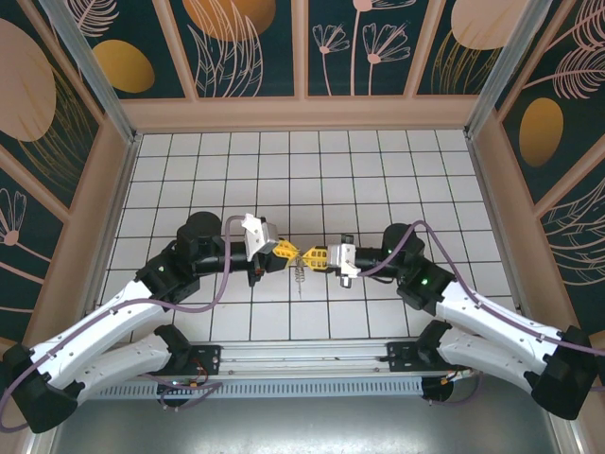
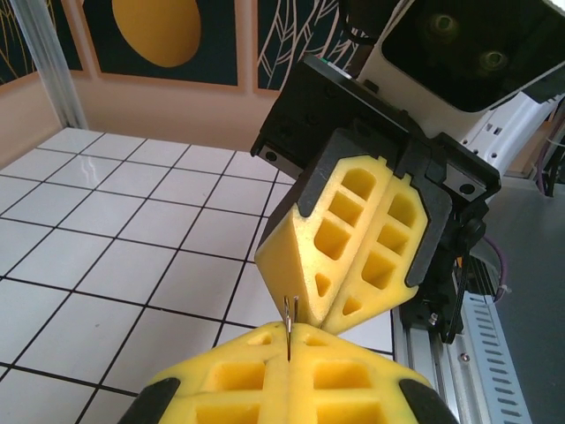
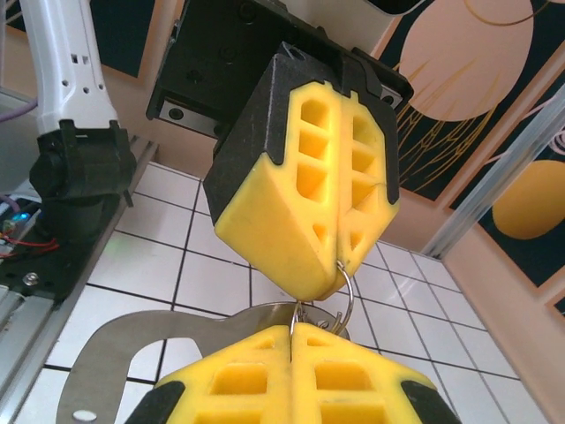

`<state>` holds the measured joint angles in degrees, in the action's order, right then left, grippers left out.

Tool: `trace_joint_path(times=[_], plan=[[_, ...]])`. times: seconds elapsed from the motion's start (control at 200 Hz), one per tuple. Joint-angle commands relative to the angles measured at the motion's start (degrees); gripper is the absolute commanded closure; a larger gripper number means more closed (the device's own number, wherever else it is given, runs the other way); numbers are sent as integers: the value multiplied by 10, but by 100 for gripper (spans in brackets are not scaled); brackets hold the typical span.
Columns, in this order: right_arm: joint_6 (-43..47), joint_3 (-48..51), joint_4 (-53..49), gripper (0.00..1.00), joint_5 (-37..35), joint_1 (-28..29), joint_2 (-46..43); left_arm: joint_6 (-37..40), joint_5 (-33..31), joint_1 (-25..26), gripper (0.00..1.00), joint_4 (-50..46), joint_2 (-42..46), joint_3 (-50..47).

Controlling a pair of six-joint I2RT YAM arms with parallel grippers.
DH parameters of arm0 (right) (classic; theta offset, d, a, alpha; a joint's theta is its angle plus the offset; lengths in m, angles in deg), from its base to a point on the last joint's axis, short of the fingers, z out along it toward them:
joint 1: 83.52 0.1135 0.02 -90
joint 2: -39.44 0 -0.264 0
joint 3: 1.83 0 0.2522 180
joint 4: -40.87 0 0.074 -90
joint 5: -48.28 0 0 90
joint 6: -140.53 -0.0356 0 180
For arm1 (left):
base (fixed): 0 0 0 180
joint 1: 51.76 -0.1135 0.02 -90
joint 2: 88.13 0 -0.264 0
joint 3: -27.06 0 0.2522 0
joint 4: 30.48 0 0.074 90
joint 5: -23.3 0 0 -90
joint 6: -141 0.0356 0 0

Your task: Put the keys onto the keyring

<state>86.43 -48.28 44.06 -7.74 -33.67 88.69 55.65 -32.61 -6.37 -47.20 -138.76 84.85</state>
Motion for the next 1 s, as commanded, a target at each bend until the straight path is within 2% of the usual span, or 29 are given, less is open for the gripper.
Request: trace_joint_path(times=[0.0,0.165,0.33,0.445,0.601,0.876,0.996], plan=[[17,10,-3,100,-21,13,-9,-9,9,-1,100,43,7,23],[14,17,4,100,-35,18,-16,-8,7,-1,100,45,9,24],[-17,37,24,85,-37,18,-41,-8,4,-1,100,51,13,20],[-38,47,32,80,-41,19,-61,-4,5,-1,100,56,13,18],[-68,49,60,79,-45,10,-73,1,8,-1,100,59,17,15],[-177,36,157,79,81,-73,-50,3,37,-1,100,70,26,1],[-211,28,182,78,159,-89,-21,5,40,-1,100,72,27,-2]])
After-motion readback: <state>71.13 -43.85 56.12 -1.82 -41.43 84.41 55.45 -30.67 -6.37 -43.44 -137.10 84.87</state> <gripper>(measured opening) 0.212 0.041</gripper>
